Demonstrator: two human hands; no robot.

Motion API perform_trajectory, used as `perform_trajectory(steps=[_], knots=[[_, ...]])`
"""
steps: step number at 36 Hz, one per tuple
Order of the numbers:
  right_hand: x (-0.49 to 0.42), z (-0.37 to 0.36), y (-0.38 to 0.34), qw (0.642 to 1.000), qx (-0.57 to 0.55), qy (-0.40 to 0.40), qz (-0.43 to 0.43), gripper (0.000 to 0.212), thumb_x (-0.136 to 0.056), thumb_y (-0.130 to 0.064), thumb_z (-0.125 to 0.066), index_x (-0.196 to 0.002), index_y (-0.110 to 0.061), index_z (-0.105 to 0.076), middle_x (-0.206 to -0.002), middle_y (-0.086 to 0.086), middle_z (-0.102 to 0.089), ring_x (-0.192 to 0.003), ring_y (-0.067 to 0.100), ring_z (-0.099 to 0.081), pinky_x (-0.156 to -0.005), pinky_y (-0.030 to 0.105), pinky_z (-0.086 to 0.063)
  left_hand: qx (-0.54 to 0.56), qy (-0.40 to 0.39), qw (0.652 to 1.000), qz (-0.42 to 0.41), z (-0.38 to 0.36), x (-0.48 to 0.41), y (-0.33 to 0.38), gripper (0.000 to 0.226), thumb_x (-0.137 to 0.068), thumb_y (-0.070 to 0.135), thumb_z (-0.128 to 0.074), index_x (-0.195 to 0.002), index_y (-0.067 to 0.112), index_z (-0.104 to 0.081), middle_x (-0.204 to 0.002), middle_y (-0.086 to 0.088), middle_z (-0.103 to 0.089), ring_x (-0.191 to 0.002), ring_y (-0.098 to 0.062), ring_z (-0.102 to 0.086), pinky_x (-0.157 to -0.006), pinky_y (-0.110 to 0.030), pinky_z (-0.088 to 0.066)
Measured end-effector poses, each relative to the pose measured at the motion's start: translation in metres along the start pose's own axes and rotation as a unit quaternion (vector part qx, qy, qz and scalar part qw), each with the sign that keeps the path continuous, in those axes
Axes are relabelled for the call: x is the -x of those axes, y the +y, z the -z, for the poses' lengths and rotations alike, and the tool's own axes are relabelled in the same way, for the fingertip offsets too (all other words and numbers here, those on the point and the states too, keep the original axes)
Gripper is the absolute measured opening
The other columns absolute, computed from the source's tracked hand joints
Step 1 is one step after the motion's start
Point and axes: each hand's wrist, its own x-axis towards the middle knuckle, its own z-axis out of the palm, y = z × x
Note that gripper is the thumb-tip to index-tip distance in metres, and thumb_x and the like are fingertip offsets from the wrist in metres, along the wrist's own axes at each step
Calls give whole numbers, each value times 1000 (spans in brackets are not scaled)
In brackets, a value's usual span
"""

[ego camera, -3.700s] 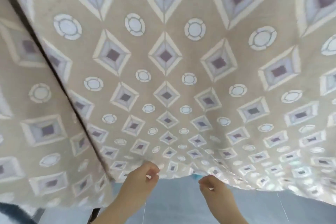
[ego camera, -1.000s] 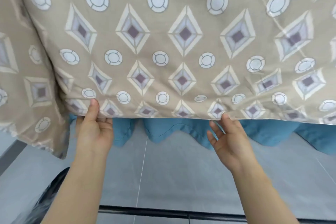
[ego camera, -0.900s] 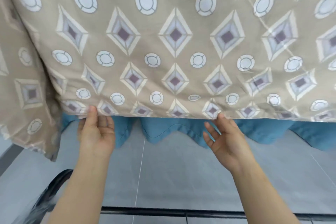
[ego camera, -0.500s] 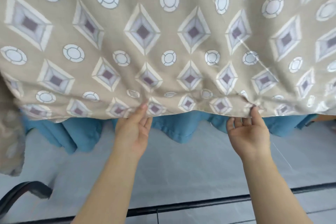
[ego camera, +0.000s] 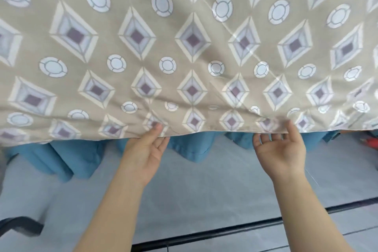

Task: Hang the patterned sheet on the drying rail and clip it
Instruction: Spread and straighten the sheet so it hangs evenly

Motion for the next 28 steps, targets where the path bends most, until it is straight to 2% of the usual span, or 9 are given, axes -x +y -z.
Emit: perform_trajectory(steps=[3, 7, 11, 15, 20, 22, 24, 26, 28], knots=[[-5, 5, -9, 1000, 3, 16, 21, 17, -92, -29, -52, -99, -20, -64, -86, -9, -72, -97, 9, -64, -86, 27, -51, -11, 62, 998, -19, -1, -3, -1, 21, -89, -2, -52, -90, 17, -60, -70, 12, -72, -66, 0, -69, -71, -22, -48], [-9, 14, -8, 995, 97, 31, 19, 20, -94, -29, -51, -112, -23, -56, -80, -15, -67, -84, 3, -60, -72, 21, -46, 11, 113, 993, -30, -2, -7, -3, 20, -88, 0, -55, -93, 18, -60, -83, 10, -69, -68, 2, -67, -69, -20, -49], [-7, 18, -10, 990, 136, 43, -5, 17, -94, -29, -50, -110, -24, -54, -86, -14, -61, -79, 4, -57, -70, 23, -43, 53, 129, 990, -27, -5, -7, -6, 17, -90, 3, -55, -91, 20, -58, -68, 15, -70, -72, 1, -66, -70, -19, -48], [-4, 20, -21, 986, 161, 33, -38, 7, -94, -30, -50, -94, -26, -56, -69, -17, -66, -77, 5, -56, -70, 24, -43, 55, 32, 998, 20, -12, 1, -12, 13, -91, 13, -50, -91, 24, -57, -78, 13, -73, -73, -1, -70, -75, -25, -48], [-4, 17, -26, 971, 229, 7, -66, 12, -94, -26, -50, -83, -25, -53, -54, -14, -63, -71, 8, -53, -67, 25, -42, -80, -163, 979, 92, -30, 21, -28, 24, -74, 16, -54, -79, 22, -77, -96, 5, -73, -91, -10, -69, -91, -34, -46], [-6, 16, -25, 965, 251, -2, -74, 12, -95, -24, -50, -83, -25, -52, -54, -13, -63, -69, 9, -53, -68, 25, -42, -126, -155, 977, 79, -35, 21, -35, 28, -74, 13, -57, -96, 21, -71, -100, 4, -72, -95, -11, -68, -91, -33, -48], [-9, 16, -24, 966, 248, 0, -74, 11, -94, -23, -51, -84, -26, -54, -63, -12, -64, -71, 8, -54, -68, 25, -42, -123, -97, 987, 29, -36, 17, -39, 37, -81, 6, -57, -114, 20, -59, -104, 4, -71, -94, -10, -68, -82, -27, -54], [-11, 16, -23, 968, 239, -1, -72, 10, -94, -22, -52, -85, -27, -55, -76, -11, -62, -73, 7, -55, -68, 25, -42, -115, -45, 992, -10, -36, 13, -41, 40, -85, 2, -56, -123, 16, -54, -107, 2, -69, -89, -8, -69, -71, -20, -57], [-12, 17, -21, 971, 227, -6, -73, 8, -93, -22, -53, -87, -26, -56, -79, -11, -62, -73, 6, -56, -67, 25, -42, -124, -14, 992, -35, -37, 12, -44, 44, -87, 2, -56, -129, 12, -50, -116, -2, -65, -94, -10, -66, -69, -18, -57]])
